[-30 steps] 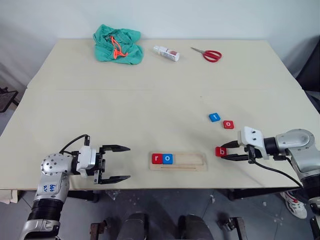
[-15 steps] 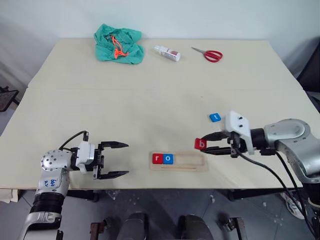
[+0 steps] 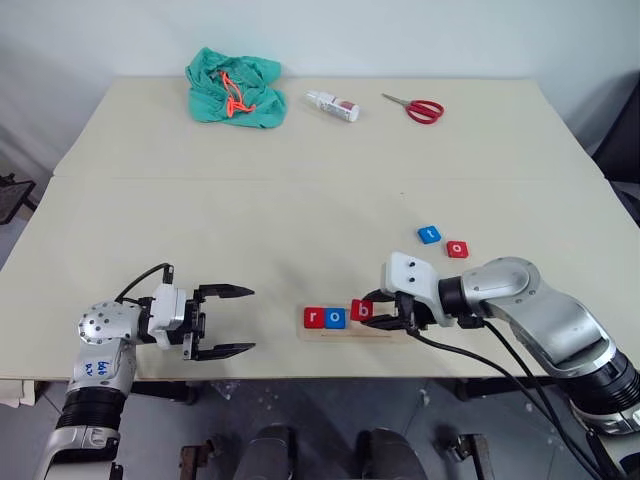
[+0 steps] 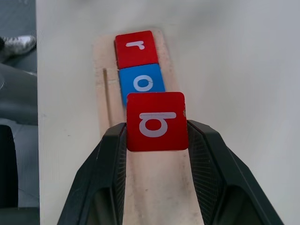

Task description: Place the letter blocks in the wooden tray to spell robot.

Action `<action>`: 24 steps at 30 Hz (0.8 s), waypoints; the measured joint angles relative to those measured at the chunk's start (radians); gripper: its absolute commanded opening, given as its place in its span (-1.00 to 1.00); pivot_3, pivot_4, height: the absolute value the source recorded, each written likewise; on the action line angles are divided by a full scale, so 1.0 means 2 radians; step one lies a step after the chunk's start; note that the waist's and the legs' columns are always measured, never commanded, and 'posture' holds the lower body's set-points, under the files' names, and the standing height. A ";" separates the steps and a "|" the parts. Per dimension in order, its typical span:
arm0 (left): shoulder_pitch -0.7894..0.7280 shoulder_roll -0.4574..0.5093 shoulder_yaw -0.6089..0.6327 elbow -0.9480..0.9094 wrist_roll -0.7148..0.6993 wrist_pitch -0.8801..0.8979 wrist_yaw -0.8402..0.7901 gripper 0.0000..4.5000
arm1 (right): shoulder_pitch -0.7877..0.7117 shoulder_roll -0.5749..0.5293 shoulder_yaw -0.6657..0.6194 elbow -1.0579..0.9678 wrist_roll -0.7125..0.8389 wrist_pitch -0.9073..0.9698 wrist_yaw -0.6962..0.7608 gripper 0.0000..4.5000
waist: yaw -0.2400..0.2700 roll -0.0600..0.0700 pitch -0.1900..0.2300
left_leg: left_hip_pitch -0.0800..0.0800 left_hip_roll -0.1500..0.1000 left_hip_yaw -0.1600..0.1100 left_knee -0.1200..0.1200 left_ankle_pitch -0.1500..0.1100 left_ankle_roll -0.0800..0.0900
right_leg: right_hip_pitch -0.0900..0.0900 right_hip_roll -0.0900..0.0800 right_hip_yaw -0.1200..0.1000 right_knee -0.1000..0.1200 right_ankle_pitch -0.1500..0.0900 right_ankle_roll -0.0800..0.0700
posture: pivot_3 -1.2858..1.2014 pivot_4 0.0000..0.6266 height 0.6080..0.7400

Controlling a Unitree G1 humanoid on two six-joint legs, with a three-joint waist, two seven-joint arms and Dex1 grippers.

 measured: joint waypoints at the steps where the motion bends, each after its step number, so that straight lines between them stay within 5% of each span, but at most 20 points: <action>1: 0.001 0.004 0.002 0.000 -0.002 0.000 0.000 1.00 | -0.002 0.000 0.004 0.003 -0.001 -0.001 0.001 -0.35 | 0.000 0.000 0.000 | 0.000 0.000 0.000 0.000 0.000 0.000 | 0.000 0.000 0.000 0.000 0.000 0.000 | 0.03 -0.52 1.00; 12: 0.007 0.008 0.005 -0.011 -0.003 -0.001 0.000 1.00 | -0.008 0.000 0.017 0.016 -0.022 -0.012 0.015 -0.35 | 0.000 0.000 0.000 | 0.000 0.000 0.000 0.000 0.000 0.000 | 0.000 0.000 0.000 0.000 0.000 0.000 | 0.03 -0.52 1.00; 20: 0.008 0.006 0.005 -0.018 -0.003 -0.002 0.001 1.00 | -0.008 0.008 0.025 0.024 -0.028 -0.013 0.020 0.88 | 0.000 0.000 0.000 | 0.000 0.000 0.000 0.000 0.000 0.000 | 0.000 0.000 0.000 0.000 0.000 0.000 | 0.03 -0.52 1.00; 24: 0.008 0.004 0.005 -0.019 -0.003 -0.002 0.001 1.00 | -0.008 0.007 0.024 0.024 -0.029 -0.010 0.020 0.98 | 0.000 0.000 0.000 | 0.000 0.000 0.000 0.000 0.000 0.000 | 0.000 0.000 0.000 0.000 0.000 0.000 | 0.03 -0.52 1.00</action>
